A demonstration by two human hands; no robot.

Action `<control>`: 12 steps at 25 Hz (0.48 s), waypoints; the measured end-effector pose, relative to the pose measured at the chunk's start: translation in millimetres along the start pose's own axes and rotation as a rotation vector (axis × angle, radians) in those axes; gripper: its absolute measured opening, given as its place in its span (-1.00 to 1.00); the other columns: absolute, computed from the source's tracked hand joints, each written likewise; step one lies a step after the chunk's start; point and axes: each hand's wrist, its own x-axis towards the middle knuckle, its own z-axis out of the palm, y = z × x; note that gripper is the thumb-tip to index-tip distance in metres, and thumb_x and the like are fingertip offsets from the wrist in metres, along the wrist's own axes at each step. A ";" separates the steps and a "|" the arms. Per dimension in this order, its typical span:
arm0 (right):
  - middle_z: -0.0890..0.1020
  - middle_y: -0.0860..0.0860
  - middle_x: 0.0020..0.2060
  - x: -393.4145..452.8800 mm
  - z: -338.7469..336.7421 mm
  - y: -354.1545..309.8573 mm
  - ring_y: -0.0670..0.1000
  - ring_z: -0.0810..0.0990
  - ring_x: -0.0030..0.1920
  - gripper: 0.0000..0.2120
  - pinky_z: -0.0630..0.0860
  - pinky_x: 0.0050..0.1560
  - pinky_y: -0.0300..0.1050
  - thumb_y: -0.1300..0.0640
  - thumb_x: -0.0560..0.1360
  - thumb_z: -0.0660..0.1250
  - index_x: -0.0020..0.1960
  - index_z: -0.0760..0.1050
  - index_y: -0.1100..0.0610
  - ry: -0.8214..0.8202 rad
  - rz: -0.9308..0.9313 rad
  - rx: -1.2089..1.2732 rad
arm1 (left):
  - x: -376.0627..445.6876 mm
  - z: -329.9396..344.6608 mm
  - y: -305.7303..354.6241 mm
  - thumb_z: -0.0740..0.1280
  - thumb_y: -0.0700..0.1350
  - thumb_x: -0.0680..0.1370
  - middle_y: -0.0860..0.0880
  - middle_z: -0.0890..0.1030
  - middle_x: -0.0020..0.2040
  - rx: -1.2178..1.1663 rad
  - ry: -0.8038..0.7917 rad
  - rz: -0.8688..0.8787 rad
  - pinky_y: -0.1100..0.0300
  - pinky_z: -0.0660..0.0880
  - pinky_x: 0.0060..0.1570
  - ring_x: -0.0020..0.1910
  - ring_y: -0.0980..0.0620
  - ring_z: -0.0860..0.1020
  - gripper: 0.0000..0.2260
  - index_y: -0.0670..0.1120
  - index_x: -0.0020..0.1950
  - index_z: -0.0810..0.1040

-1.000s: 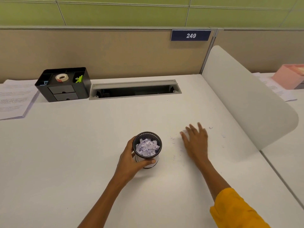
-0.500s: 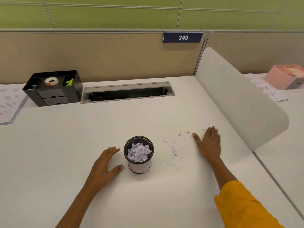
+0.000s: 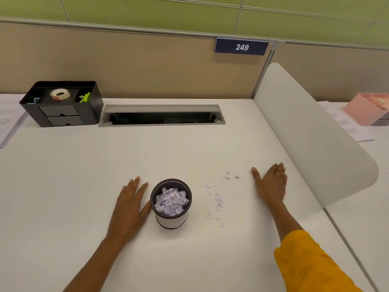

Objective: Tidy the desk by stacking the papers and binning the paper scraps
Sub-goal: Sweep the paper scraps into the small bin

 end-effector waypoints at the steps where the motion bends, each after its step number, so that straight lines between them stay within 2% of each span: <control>1: -0.08 0.22 0.53 7.4 0.4 2.2 0.13 -0.12 0.54 -0.13 -0.17 0.53 0.01 -0.30 0.53 0.03 0.52 -0.13 0.33 0.006 -0.004 -0.014 | 1.2 -0.8 0.4 -0.23 0.35 0.53 -0.21 0.31 0.43 0.010 -0.008 -0.001 0.04 0.09 0.40 0.42 -0.19 0.28 -0.21 -0.18 0.37 0.41; 6: -0.05 0.22 0.53 54.2 -4.7 -2.3 0.14 -0.09 0.54 -0.08 -0.13 0.53 0.02 -0.34 0.50 0.04 0.52 -0.13 0.33 0.004 -0.073 -0.024 | 4.7 0.7 0.2 -0.23 0.35 0.52 -0.20 0.31 0.44 0.048 -0.033 0.010 0.08 0.03 0.40 0.42 -0.18 0.27 -0.21 -0.18 0.38 0.40; 10: -0.02 0.18 0.54 81.2 -4.3 -10.0 0.10 -0.08 0.55 -0.15 -0.13 0.53 0.01 -0.30 0.53 0.04 0.53 -0.11 0.29 -0.085 -0.203 -0.023 | 4.1 1.1 -3.2 -0.31 0.42 0.44 -0.12 0.19 0.50 0.042 -0.038 -0.004 0.14 -0.05 0.45 0.49 -0.07 0.13 -0.13 -0.11 0.45 0.30; 12: 0.00 0.15 0.54 81.2 -0.5 -14.8 0.08 -0.05 0.55 -0.21 -0.12 0.53 -0.01 -0.26 0.55 0.04 0.53 -0.07 0.26 -0.109 -0.308 -0.075 | 4.2 0.9 -4.1 -0.31 0.43 0.43 -0.11 0.18 0.51 0.048 -0.048 -0.004 0.16 -0.07 0.45 0.50 -0.06 0.11 -0.12 -0.11 0.46 0.29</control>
